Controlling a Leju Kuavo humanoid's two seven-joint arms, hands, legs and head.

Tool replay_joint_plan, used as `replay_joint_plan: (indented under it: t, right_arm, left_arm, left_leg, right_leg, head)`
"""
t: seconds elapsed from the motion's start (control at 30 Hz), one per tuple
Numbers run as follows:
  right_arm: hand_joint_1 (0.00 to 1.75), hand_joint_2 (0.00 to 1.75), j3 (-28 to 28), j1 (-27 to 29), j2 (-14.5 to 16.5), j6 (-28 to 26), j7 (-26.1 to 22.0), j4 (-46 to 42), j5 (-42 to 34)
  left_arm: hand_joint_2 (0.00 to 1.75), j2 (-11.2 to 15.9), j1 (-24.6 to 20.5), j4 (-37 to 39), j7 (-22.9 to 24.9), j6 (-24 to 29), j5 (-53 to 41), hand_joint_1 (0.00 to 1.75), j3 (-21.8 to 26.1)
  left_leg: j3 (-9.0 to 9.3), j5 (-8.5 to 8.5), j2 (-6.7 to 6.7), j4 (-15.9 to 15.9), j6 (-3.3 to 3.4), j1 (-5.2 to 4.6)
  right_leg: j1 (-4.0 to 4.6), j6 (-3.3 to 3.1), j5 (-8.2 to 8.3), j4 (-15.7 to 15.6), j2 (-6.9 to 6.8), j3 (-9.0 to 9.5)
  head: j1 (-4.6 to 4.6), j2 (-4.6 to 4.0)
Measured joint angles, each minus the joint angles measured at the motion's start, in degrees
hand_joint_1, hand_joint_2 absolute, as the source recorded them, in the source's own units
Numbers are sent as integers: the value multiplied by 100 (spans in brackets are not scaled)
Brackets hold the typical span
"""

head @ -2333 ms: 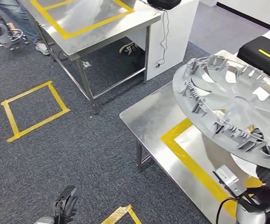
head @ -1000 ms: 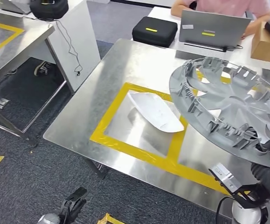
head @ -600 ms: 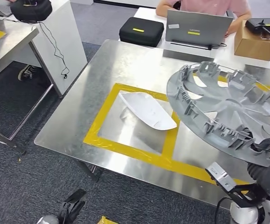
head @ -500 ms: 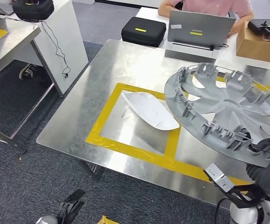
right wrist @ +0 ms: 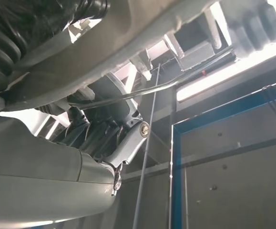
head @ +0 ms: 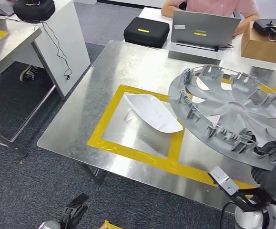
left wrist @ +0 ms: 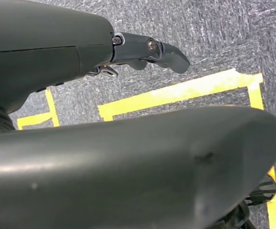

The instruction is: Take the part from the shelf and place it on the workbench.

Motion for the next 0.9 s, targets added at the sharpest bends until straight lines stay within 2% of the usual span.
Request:
replay_joint_plan:
  t: [0.9]
  right_arm:
    - [175, 175, -85, -4, 33, 0, 2, 483, 29]
  left_arm:
    - [0, -31, 20, 0, -89, -21, 167, 0, 2]
  left_leg:
    - [-2, 1, 0, -1, -3, 14]
  right_leg:
    - [11, -1, 0, 5, 1, -2]
  head:
    - [1, 0]
